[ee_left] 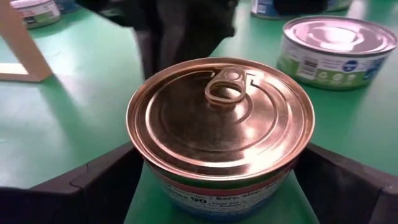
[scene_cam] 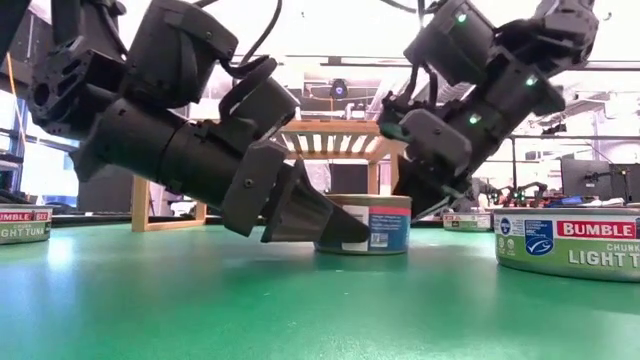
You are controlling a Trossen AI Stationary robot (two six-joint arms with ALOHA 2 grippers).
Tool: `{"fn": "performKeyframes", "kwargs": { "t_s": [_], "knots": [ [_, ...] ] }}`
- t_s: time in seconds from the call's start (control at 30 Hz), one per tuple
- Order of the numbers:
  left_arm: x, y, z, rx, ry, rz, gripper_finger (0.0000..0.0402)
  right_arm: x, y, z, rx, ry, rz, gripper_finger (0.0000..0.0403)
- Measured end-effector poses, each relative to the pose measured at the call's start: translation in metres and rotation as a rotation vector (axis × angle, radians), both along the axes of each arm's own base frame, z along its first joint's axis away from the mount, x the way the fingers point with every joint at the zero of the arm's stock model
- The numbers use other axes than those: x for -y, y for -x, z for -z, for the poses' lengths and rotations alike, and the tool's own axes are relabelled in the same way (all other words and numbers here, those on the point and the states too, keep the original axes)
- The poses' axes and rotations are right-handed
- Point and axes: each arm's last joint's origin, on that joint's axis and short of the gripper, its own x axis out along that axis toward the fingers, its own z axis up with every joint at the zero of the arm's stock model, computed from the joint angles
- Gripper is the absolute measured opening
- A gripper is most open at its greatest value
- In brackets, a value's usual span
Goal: Stack canned seafood by type on shelf
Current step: Put the blue pink tuna can on the shelf
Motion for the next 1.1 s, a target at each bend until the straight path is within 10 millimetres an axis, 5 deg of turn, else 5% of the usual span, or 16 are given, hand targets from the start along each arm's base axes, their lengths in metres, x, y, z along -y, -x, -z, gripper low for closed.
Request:
{"fn": "performKeyframes", "kwargs": {
  "t_s": [0.37, 1.1],
  "knots": [
    [-0.013, -0.005, 0.001, -0.013, 0.089, 0.022, 0.0382, 0.003, -0.001, 0.003, -0.005, 0.018, 0.028, 0.0003],
    [-0.007, -0.002, 0.0, -0.011, -0.031, -0.026, 0.0374, -0.004, 0.042, -0.018, -0.26, 0.069, 0.175, 0.0003]
  ]
}}
